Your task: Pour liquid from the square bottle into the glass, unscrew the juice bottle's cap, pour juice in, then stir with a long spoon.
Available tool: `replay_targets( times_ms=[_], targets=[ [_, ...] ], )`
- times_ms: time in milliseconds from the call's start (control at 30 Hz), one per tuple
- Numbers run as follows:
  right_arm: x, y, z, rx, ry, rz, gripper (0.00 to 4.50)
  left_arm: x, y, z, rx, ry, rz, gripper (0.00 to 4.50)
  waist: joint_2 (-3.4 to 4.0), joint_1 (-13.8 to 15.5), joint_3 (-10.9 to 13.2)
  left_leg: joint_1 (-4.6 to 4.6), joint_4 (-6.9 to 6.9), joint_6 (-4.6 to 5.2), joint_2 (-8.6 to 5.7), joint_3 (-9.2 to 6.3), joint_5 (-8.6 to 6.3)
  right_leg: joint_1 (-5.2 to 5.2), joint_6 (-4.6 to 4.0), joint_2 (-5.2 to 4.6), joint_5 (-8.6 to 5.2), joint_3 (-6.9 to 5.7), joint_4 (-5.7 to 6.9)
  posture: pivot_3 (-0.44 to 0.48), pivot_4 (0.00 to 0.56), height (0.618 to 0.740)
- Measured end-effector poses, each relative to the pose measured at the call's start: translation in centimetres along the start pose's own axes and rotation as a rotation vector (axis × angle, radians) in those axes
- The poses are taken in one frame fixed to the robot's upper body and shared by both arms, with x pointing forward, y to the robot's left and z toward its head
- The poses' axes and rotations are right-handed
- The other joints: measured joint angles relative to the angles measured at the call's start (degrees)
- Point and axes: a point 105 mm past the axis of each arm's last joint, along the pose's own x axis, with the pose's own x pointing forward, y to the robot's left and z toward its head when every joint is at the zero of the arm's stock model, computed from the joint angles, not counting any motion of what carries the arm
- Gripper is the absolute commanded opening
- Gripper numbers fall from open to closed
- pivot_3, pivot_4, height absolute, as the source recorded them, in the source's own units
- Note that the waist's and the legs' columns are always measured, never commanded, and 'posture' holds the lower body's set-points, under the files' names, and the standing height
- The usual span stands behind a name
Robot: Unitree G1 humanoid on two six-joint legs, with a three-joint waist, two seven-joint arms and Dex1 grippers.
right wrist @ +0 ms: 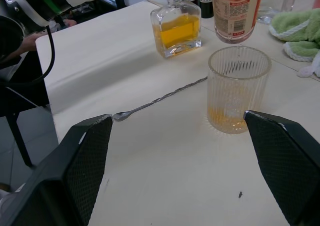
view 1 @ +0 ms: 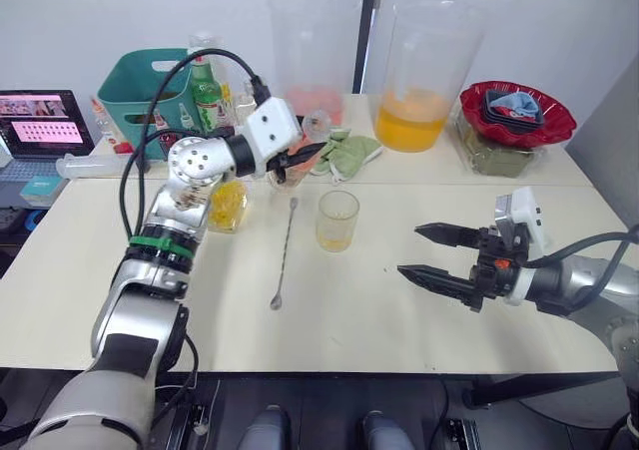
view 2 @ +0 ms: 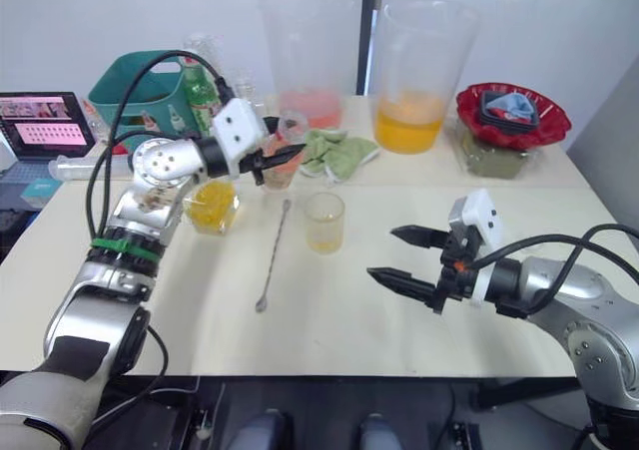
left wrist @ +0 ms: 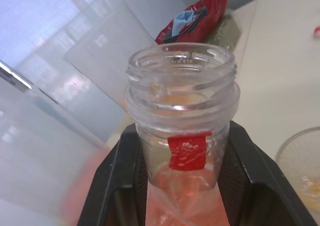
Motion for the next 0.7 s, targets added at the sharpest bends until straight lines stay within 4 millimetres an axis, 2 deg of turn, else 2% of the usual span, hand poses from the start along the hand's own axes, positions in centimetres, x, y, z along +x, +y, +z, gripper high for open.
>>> replay_targets(
  times_ms=[300, 700],
  targets=[
    [-0.1, -0.3, -0.8, 0.019, 0.008, -0.084, 4.44, 1.6, -1.8, -2.5, 0.241, 0.084, 0.008, 1.47, -0.03, 0.0, 0.0, -0.01, 0.0, 0.0, 0.0, 0.0, 0.0, -0.01, 0.0, 0.01, 0.0, 0.0, 0.11, 0.0, 0.15, 0.74],
    [-0.1, -0.5, -1.1, 0.02, 0.011, -0.131, 4.44, 2.0, -4.1, -3.3, 0.448, 0.065, -0.024, 1.47, -0.04, 0.0, 0.0, -0.01, 0.0, 0.0, -0.02, 0.0, 0.01, -0.01, 0.01, 0.01, 0.01, -0.01, 0.14, 0.0, 0.15, 0.74]
  ],
)
